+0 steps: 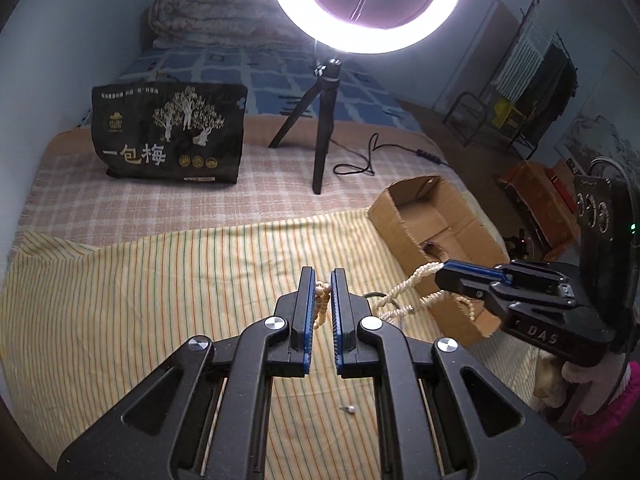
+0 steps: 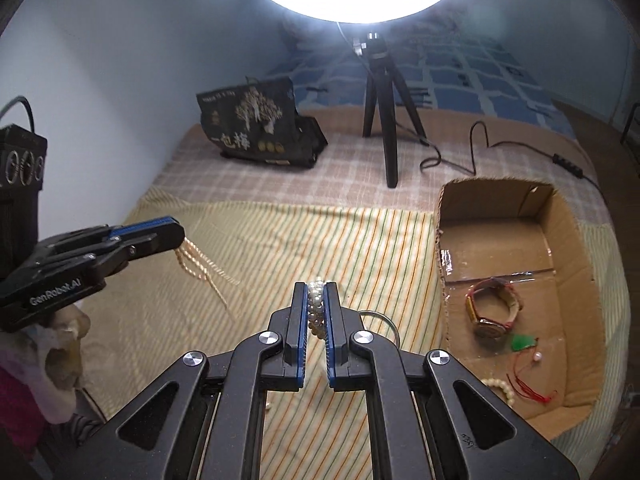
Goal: Organize jewelry
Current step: 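Carry the pearl necklaces and pearl strand over the box with both tools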
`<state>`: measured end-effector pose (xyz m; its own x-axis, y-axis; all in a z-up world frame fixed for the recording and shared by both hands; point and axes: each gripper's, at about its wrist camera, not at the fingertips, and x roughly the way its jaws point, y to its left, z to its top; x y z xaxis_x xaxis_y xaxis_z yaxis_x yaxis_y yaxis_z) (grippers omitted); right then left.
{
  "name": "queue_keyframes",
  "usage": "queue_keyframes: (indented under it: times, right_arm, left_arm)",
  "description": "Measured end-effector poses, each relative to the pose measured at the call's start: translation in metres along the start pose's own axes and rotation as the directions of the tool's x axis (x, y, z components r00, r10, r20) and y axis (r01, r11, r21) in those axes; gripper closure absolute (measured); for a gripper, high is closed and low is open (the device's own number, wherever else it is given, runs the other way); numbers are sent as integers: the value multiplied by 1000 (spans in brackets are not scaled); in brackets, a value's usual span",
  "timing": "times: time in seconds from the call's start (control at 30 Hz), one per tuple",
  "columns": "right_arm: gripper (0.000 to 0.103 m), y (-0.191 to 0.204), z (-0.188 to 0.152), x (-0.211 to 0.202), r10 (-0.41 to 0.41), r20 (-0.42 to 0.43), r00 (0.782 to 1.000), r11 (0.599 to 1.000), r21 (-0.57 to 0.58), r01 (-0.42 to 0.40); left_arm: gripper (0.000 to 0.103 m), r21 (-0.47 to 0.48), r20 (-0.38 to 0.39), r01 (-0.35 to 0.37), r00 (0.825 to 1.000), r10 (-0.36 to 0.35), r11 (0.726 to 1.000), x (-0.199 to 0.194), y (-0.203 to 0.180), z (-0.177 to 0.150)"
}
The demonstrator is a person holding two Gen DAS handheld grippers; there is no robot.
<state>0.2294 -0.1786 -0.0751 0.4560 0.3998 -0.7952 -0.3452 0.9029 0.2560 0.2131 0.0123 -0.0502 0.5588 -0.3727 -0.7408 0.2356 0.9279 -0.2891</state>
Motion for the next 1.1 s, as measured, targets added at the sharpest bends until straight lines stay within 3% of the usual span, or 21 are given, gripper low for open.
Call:
queue_keyframes:
  times: [0.63, 1.1]
  right_arm:
    - [97, -2, 2, -110, -24, 130, 991, 999, -26, 28]
    - [97, -52, 8, -160, -122, 170, 978, 992, -9, 125]
  left_arm:
    - [97, 85, 62, 79, 994, -85, 993, -52, -69, 8]
    - [97, 168, 72, 120, 988, -134, 978, -34, -131, 39]
